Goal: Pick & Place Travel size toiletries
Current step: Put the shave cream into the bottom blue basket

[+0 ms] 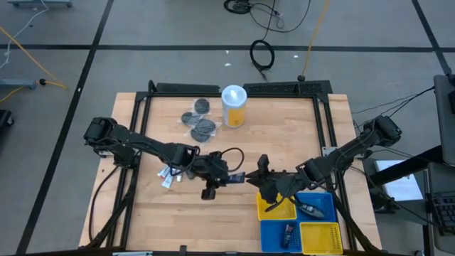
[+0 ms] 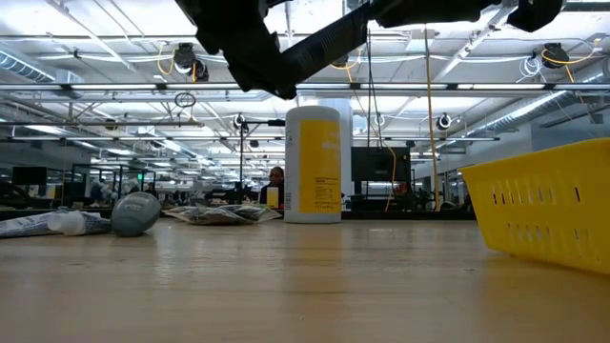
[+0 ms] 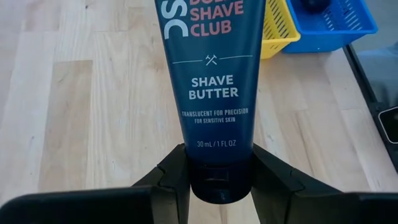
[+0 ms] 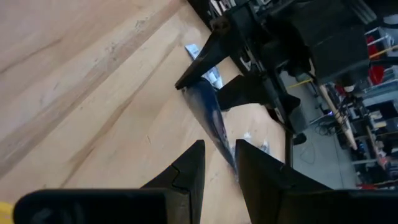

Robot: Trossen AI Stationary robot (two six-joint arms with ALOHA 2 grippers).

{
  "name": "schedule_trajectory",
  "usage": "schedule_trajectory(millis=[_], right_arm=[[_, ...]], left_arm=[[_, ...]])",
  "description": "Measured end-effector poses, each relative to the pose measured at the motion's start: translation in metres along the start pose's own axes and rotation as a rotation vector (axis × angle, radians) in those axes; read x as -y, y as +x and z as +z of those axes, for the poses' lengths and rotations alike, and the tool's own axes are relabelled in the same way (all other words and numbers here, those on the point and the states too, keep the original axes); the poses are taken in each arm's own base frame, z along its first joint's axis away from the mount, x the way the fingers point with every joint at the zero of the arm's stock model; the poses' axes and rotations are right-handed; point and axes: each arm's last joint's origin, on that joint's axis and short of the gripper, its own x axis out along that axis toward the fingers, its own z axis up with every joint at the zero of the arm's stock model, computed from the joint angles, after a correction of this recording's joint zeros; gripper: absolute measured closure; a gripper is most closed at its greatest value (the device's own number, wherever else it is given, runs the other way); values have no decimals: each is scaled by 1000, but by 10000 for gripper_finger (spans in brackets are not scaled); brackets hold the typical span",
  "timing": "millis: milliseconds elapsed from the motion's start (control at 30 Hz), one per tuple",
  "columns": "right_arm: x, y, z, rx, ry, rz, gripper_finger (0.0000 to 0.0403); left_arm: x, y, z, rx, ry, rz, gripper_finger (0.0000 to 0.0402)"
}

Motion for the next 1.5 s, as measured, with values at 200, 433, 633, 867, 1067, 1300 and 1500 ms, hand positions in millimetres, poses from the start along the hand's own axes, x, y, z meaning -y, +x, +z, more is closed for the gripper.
schedule_trajectory(millis=[200, 433, 633, 867, 1067, 1300, 1500], right_arm=[[4, 3, -3, -8, 2, -7, 301], [10, 7, -7, -24, 20, -19, 256], [10, 14, -9, 3, 30, 37, 251], [4, 23, -10, -10, -8, 36, 291], [5, 24, -10, -30, -17, 2, 354], [5, 24, -10, -35, -30, -7, 398], [5, 24, -10, -35, -27, -7, 401]], left_arm=[[0, 0, 0, 0, 3, -2, 283], [0, 0, 1, 5, 15, -1, 282], [0, 0, 2, 17, 27, 0, 282], [-4, -1, 4, 33, 22, 5, 282], [-6, -1, 4, 34, 27, 9, 282], [-6, -1, 4, 35, 28, 8, 282], [-6, -1, 4, 34, 33, 11, 281]])
